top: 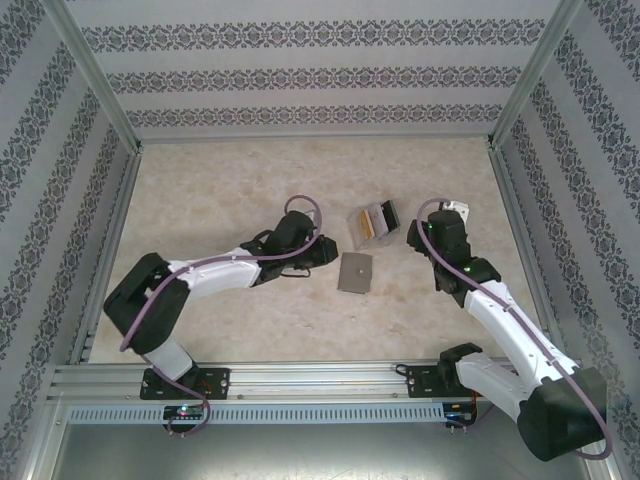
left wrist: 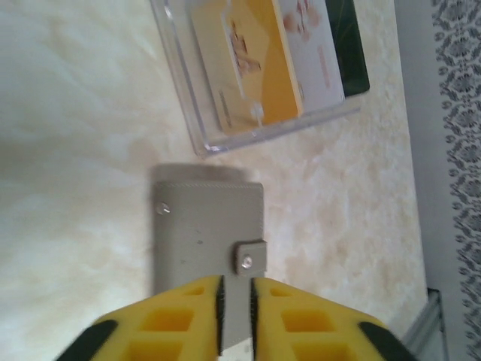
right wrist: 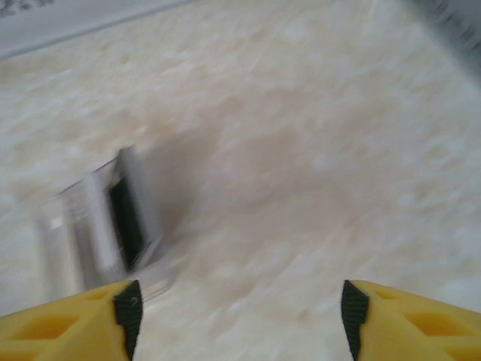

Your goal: Put the credit cards into the card holder

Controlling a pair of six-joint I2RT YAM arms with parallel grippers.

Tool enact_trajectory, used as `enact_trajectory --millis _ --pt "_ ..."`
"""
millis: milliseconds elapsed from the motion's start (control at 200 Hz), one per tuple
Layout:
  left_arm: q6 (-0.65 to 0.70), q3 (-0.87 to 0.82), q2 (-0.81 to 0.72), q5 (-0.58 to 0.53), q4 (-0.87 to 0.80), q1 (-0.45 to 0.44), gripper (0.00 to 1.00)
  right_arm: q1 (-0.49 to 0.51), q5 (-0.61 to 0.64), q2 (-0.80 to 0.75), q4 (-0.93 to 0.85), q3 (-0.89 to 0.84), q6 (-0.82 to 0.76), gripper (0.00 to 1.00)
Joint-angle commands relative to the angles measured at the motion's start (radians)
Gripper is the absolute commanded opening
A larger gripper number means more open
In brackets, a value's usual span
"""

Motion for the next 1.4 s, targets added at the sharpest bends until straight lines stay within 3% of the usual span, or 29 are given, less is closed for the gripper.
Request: enact_trajectory --millis 0,50,210,325,415,535,689,869,889,909,1104,1189,1319,1394 --pt "0.122 -0.03 -0.11 -0.189 -0.138 0.043 0.26 -0.028 0.185 0.06 0.164 -0.063 -0.184 0.81" --pt "0.158 -0.044 -0.162 -0.251 -0.183 0.061 0.31 -0.047 0.171 0.111 0.204 -0.065 -0.212 0.81" --pt "0.299 -0.086 -0.318 -0.514 -0.332 0.136 0.69 -0.09 0.116 0.263 0.428 -0.109 -0.315 0.82" --pt "0.372 -0.126 -0.412 -0.603 -0.373 0.247 0.9 -0.133 0.021 0.331 0.656 -0.173 -0.332 0.82" --pt "0.414 -0.173 -0.47 -0.648 -0.36 0.337 1.0 -0.167 -0.038 0.374 0.68 -0.145 -0.335 0.81" --pt "0.434 -0.234 -0.509 -0.655 -0.314 0.453 0.99 -0.199 -0.123 0.405 0.85 -0.177 -0.369 0.81" --pt "0.481 -0.277 -0.508 -0.649 -0.247 0.574 0.99 -0.229 -0.201 0.539 1.204 -0.289 -0.378 0.81" --pt "0.686 -0.408 -0.475 -0.677 0.109 0.619 0.99 -0.226 -0.112 0.518 1.149 -0.279 -0.348 0.83" --pt "0.714 -0.424 -0.465 -0.668 0.157 0.625 0.99 -0.222 -0.108 0.524 1.162 -0.282 -0.351 0.95" --pt "0.729 -0.436 -0.452 -0.655 0.201 0.631 0.99 -0.222 -0.108 0.528 1.181 -0.286 -0.352 0.98" --pt "0.82 -0.457 -0.239 -0.511 0.497 0.671 0.99 -0.209 -0.085 0.526 1.17 -0.282 -0.363 0.98" --pt "0.827 -0.436 -0.159 -0.443 0.511 0.684 0.99 -0.208 -0.086 0.523 1.169 -0.283 -0.362 0.98" --pt "0.863 -0.539 -0.035 -0.367 0.818 0.686 0.99 -0.209 -0.087 0.525 1.169 -0.282 -0.361 0.98" --pt "0.836 -0.522 -0.053 -0.379 0.749 0.697 0.99 -0.208 -0.089 0.524 1.168 -0.282 -0.362 0.98"
